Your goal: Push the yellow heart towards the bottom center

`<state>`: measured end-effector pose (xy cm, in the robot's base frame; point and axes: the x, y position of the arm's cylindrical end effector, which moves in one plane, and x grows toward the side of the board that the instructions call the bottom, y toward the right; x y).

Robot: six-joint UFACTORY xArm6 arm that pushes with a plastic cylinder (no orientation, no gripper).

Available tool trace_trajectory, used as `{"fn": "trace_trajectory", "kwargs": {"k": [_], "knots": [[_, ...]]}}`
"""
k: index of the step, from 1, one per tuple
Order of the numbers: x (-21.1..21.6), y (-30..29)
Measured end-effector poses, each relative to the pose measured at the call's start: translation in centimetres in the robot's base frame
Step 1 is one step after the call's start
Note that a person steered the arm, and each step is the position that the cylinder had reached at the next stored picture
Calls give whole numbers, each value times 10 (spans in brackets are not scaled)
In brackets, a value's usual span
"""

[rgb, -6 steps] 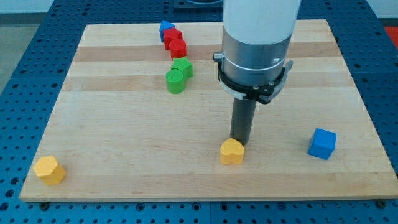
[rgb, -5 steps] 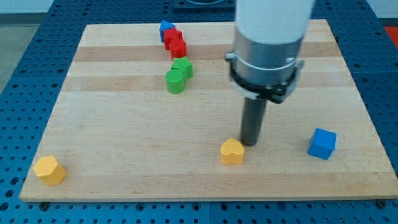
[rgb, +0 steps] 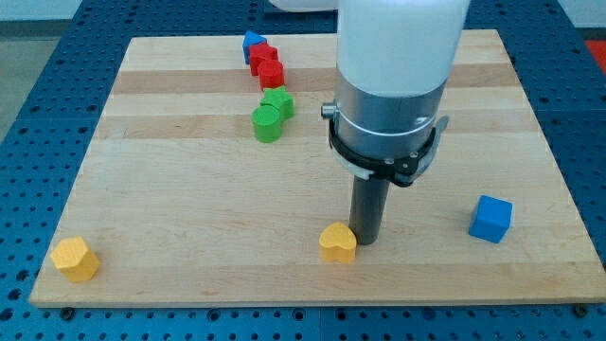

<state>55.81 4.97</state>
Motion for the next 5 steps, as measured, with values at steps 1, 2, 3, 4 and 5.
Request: {"fn": "trace_trajectory", "kwargs": {"k": [1,2,3,4,5], "knots": [[1,1],[4,2],[8,6],[10,4],[10,-11]]}}
